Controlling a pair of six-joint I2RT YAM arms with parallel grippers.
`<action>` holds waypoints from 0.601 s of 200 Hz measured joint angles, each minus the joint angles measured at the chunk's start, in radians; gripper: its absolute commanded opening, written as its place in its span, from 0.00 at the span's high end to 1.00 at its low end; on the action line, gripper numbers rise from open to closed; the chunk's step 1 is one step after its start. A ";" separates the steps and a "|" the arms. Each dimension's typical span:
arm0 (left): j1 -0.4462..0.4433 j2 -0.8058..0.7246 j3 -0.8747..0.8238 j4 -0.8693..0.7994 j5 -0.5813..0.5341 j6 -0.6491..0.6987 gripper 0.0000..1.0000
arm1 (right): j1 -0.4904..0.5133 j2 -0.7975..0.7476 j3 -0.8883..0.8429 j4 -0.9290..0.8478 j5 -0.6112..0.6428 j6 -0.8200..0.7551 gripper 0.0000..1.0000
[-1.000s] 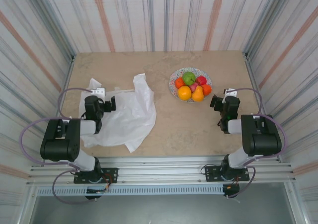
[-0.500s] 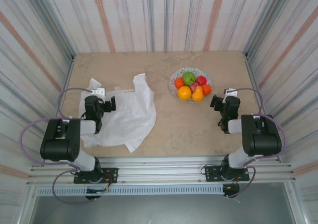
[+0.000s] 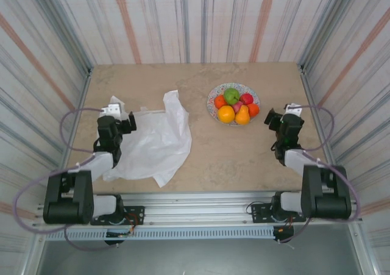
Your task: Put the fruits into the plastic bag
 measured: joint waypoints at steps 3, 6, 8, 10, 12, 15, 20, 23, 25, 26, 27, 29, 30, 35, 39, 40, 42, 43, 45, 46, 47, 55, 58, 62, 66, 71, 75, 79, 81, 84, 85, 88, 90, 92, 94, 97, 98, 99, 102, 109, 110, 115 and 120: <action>0.002 -0.015 0.003 -0.014 -0.010 -0.010 0.01 | -0.003 -0.024 0.005 -0.013 0.008 0.010 0.01; 0.003 -0.031 0.008 -0.029 -0.019 -0.023 0.01 | -0.007 -0.047 0.008 -0.025 0.016 0.019 0.01; 0.003 -0.042 0.013 -0.044 -0.028 -0.033 0.01 | -0.009 -0.060 0.012 -0.035 0.021 0.027 0.01; 0.005 -0.052 0.018 -0.056 -0.036 -0.041 0.01 | -0.010 -0.069 0.013 -0.040 0.024 0.031 0.01; 0.005 -0.059 0.022 -0.067 -0.042 -0.049 0.01 | -0.012 -0.086 0.017 -0.050 0.029 0.038 0.01; 0.006 -0.072 0.031 -0.091 -0.054 -0.065 0.01 | -0.015 -0.103 0.022 -0.064 0.036 0.047 0.01; 0.006 -0.093 0.050 -0.136 -0.076 -0.098 0.01 | -0.020 -0.137 0.033 -0.093 0.047 0.065 0.01; 0.006 -0.102 0.061 -0.160 -0.088 -0.113 0.01 | -0.022 -0.151 0.039 -0.107 0.050 0.073 0.01; 0.006 -0.109 0.069 -0.179 -0.095 -0.126 0.01 | -0.024 -0.162 0.044 -0.118 0.054 0.081 0.01; 0.006 -0.111 0.072 -0.185 -0.098 -0.132 0.01 | -0.024 -0.166 0.047 -0.122 0.056 0.084 0.01; 0.006 -0.115 0.079 -0.199 -0.104 -0.140 0.01 | -0.026 -0.173 0.050 -0.131 0.059 0.086 0.01; 0.006 -0.120 0.089 -0.219 -0.112 -0.151 0.01 | -0.027 -0.181 0.056 -0.143 0.063 0.092 0.01; 0.006 -0.121 0.092 -0.224 -0.114 -0.155 0.01 | -0.028 -0.185 0.058 -0.147 0.064 0.093 0.01; 0.006 -0.132 0.116 -0.273 -0.129 -0.187 0.01 | -0.029 -0.206 0.073 -0.176 0.072 0.109 0.01; 0.006 -0.140 0.138 -0.312 -0.140 -0.214 0.01 | -0.032 -0.225 0.087 -0.199 0.077 0.119 0.01; 0.006 -0.142 0.142 -0.319 -0.142 -0.219 0.01 | -0.033 -0.228 0.089 -0.204 0.078 0.121 0.01; 0.006 -0.144 0.153 -0.340 -0.145 -0.231 0.01 | -0.034 -0.236 0.096 -0.217 0.081 0.128 0.01; 0.006 -0.145 0.156 -0.346 -0.147 -0.235 0.01 | -0.034 -0.241 0.101 -0.225 0.084 0.132 0.01; 0.006 -0.148 0.167 -0.365 -0.149 -0.248 0.01 | -0.035 -0.249 0.108 -0.237 0.088 0.137 0.01; 0.006 -0.149 0.170 -0.371 -0.150 -0.254 0.01 | -0.035 -0.252 0.110 -0.241 0.089 0.138 0.01; 0.006 -0.151 0.177 -0.383 -0.151 -0.262 0.01 | -0.035 -0.257 0.115 -0.249 0.091 0.142 0.01; 0.008 -0.160 0.211 -0.445 -0.154 -0.306 0.01 | -0.040 -0.281 0.143 -0.290 0.096 0.159 0.01; 0.009 -0.163 0.222 -0.465 -0.154 -0.319 0.01 | -0.041 -0.289 0.153 -0.302 0.098 0.164 0.01; 0.010 -0.167 0.236 -0.492 -0.147 -0.341 0.01 | -0.042 -0.301 0.167 -0.320 0.098 0.171 0.01; 0.011 -0.170 0.248 -0.516 -0.138 -0.362 0.01 | -0.045 -0.311 0.180 -0.338 0.098 0.179 0.01; 0.011 -0.173 0.260 -0.541 -0.123 -0.385 0.01 | -0.047 -0.321 0.196 -0.359 0.097 0.188 0.01; 0.012 -0.174 0.268 -0.558 -0.109 -0.401 0.01 | -0.048 -0.329 0.210 -0.376 0.093 0.195 0.01; 0.013 -0.174 0.275 -0.577 -0.089 -0.418 0.01 | -0.051 -0.334 0.220 -0.388 0.091 0.201 0.01; 0.013 -0.174 0.279 -0.587 -0.077 -0.429 0.01 | -0.051 -0.336 0.229 -0.398 0.087 0.208 0.01; 0.014 -0.174 0.283 -0.599 -0.062 -0.438 0.01 | -0.053 -0.339 0.239 -0.411 0.083 0.215 0.01; 0.014 -0.173 0.284 -0.602 -0.058 -0.440 0.01 | -0.053 -0.339 0.244 -0.417 0.080 0.218 0.01; 0.014 -0.172 0.289 -0.617 -0.034 -0.455 0.01 | -0.053 -0.340 0.254 -0.431 0.070 0.226 0.01; 0.014 -0.172 0.291 -0.623 -0.025 -0.459 0.01 | -0.053 -0.340 0.262 -0.441 0.064 0.233 0.01; 0.014 -0.171 0.294 -0.631 -0.012 -0.465 0.01 | -0.054 -0.340 0.270 -0.449 0.058 0.241 0.01; 0.015 -0.169 0.296 -0.639 0.002 -0.472 0.01 | -0.054 -0.339 0.276 -0.457 0.051 0.246 0.01; 0.017 -0.167 0.301 -0.652 0.022 -0.480 0.01 | -0.055 -0.338 0.290 -0.473 0.034 0.255 0.01; 0.017 -0.166 0.303 -0.658 0.031 -0.483 0.01 | -0.054 -0.337 0.293 -0.476 0.031 0.258 0.01; 0.017 -0.164 0.304 -0.661 0.036 -0.484 0.01 | -0.054 -0.336 0.295 -0.479 0.028 0.262 0.01; 0.017 -0.159 0.311 -0.677 0.056 -0.490 0.01 | -0.054 -0.332 0.308 -0.494 0.009 0.272 0.01; 0.018 -0.144 0.330 -0.714 0.104 -0.502 0.01 | -0.051 -0.323 0.332 -0.522 -0.031 0.294 0.01; 0.018 -0.142 0.332 -0.718 0.108 -0.503 0.01 | -0.051 -0.322 0.335 -0.525 -0.035 0.295 0.01; 0.019 -0.126 0.350 -0.753 0.140 -0.507 0.01 | -0.044 -0.312 0.351 -0.542 -0.063 0.308 0.01; 0.019 -0.113 0.366 -0.780 0.160 -0.507 0.01 | -0.032 -0.301 0.365 -0.556 -0.089 0.320 0.01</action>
